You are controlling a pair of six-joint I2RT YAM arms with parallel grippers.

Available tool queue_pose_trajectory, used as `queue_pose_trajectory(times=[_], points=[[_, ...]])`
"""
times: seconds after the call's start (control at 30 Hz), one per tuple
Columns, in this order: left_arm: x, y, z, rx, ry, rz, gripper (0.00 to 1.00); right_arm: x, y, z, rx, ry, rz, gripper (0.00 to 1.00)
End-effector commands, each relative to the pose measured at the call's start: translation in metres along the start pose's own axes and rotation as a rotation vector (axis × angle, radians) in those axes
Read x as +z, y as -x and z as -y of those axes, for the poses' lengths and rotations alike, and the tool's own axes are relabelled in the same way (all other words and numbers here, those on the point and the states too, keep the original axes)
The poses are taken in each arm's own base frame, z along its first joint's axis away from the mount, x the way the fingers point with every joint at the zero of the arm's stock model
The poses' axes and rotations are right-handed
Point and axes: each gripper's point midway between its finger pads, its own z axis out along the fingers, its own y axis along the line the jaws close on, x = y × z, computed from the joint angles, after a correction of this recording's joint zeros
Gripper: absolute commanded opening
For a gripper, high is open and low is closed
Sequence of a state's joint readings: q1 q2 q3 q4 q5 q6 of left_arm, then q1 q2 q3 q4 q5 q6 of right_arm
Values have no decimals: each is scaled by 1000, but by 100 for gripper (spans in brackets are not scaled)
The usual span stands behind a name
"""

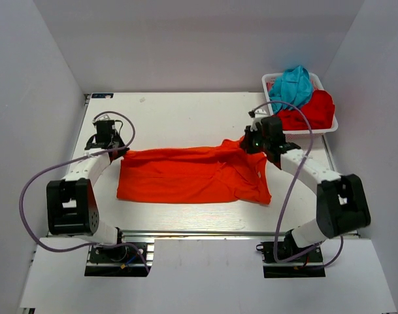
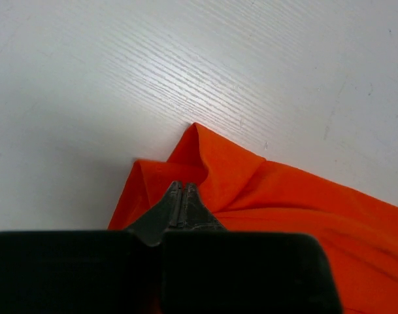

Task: Fold and stack the t-shirts
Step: Fold the other side of the tshirt into a rectangle

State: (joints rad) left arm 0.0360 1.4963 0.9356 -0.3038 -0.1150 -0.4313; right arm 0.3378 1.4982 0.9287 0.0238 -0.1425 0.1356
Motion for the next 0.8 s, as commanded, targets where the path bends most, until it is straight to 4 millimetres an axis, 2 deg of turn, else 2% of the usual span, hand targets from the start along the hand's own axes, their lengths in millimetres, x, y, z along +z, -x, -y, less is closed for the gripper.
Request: queue_pose_trajectory(times=[0.0, 0.03, 0.07, 0.1, 0.13, 0.2, 0.23, 0.33, 0.37, 0.43, 0.47, 0.53, 0.6, 0.63, 0.67, 0.7, 0.73, 0.77], points=[[-17, 15, 1, -20, -13, 87, 0, -28, 9, 0, 16, -40, 74, 0], [-17, 8, -2, -8, -8, 77, 0, -30, -10, 5, 26, -57, 41, 0], [-18, 9, -4, -10, -1, 91, 0, -34, -15, 6, 24, -65, 32, 0], [-21, 12, -4, 1, -6, 102, 0, -45, -7, 6, 29, -78, 73, 0], [-19, 6, -8, 2, 9, 92, 0, -49, -22, 9, 31, -95, 35, 0], [-20, 4, -10, 16, 10, 92, 0, -59, -29, 11, 45, -112, 36, 0], [-23, 9, -13, 13, 27, 113, 0, -59, -43, 11, 48, -107, 8, 0], [-25, 6, -18, 23, 48, 112, 0, -67, -47, 2, 55, -64, 16, 0], [-25, 6, -18, 23, 48, 112, 0, -67, -58, -1, 66, -52, -6, 0], [-25, -3, -22, 17, 56, 93, 0, -69, -61, -4, 75, -33, -2, 0], [-25, -3, -22, 17, 56, 93, 0, -69, -73, -3, 95, -36, -26, 0], [-26, -16, -27, -6, 70, 62, 0, -73, -80, -4, 107, -32, -36, 0], [-31, -25, -36, -34, 113, 41, 0, -76, -100, -6, 138, -26, -73, 0], [-33, -29, -42, -71, 148, 38, 0, -77, -112, -7, 152, -18, -100, 40], [-36, -38, -46, -81, 162, 13, 36, -83, -118, -9, 172, -15, -114, 76], [-38, -43, -54, -96, 202, 7, 58, -86, -129, -10, 183, -12, -142, 90], [-43, -45, -56, -151, 220, 6, 74, -88, -130, -13, 212, -7, -150, 90], [-51, -60, -67, -171, 276, -42, 99, -96, -135, -17, 239, -1, -169, 90]])
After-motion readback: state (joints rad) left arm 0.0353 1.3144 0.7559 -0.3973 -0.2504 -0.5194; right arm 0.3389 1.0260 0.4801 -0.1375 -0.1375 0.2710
